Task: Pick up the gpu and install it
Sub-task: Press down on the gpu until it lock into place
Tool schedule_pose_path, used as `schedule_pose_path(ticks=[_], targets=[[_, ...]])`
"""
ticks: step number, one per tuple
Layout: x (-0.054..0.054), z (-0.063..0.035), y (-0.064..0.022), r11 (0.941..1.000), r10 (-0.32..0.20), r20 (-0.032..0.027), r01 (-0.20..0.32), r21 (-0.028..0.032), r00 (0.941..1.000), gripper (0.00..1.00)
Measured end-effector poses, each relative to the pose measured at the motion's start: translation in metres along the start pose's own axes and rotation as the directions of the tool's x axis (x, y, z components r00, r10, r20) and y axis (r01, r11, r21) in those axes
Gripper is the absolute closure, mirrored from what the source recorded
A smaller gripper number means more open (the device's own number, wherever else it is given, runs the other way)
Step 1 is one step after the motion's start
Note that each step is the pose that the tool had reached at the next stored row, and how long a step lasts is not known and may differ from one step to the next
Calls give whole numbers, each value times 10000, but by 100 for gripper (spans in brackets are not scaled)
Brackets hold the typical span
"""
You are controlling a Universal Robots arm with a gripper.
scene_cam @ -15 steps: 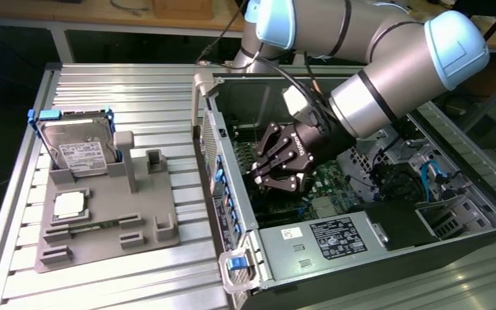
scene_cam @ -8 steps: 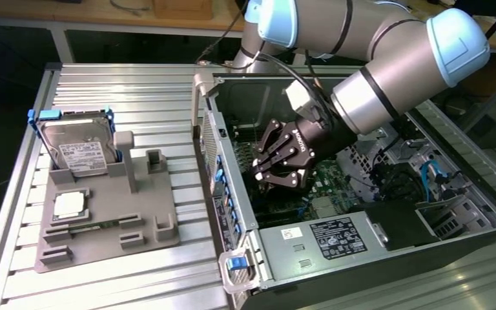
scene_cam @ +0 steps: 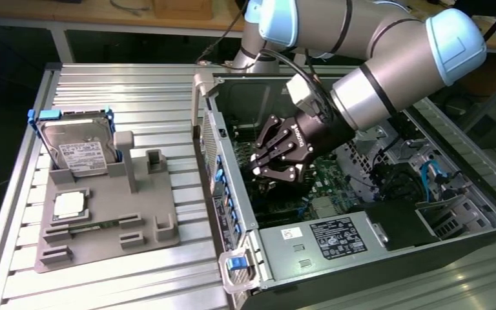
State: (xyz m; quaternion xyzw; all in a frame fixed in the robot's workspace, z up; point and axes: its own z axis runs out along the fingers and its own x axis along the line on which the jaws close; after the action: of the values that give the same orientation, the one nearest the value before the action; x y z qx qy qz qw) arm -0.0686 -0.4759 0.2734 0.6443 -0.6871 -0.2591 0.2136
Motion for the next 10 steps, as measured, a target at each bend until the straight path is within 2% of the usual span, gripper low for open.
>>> schedule_pose_path(ticks=[3,4,6,7,8,9,10], targets=[[-23,7,-3,10000,10,2,-10,-30,10000,89],[-55,61,-43,9999,50,-39,-50,-108,10000,89],[-58,102,-77,9998,142,-150,-143,-117,9998,89],[-67,93,-90,9996,186,-196,-189,-187,9996,89],[-84,61,-114,9984,240,-258,-252,-498,9994,89],[-125,64,-113,9984,264,-290,-278,-498,9992,89],[-145,53,-153,9983,264,-292,-279,-502,9992,89]])
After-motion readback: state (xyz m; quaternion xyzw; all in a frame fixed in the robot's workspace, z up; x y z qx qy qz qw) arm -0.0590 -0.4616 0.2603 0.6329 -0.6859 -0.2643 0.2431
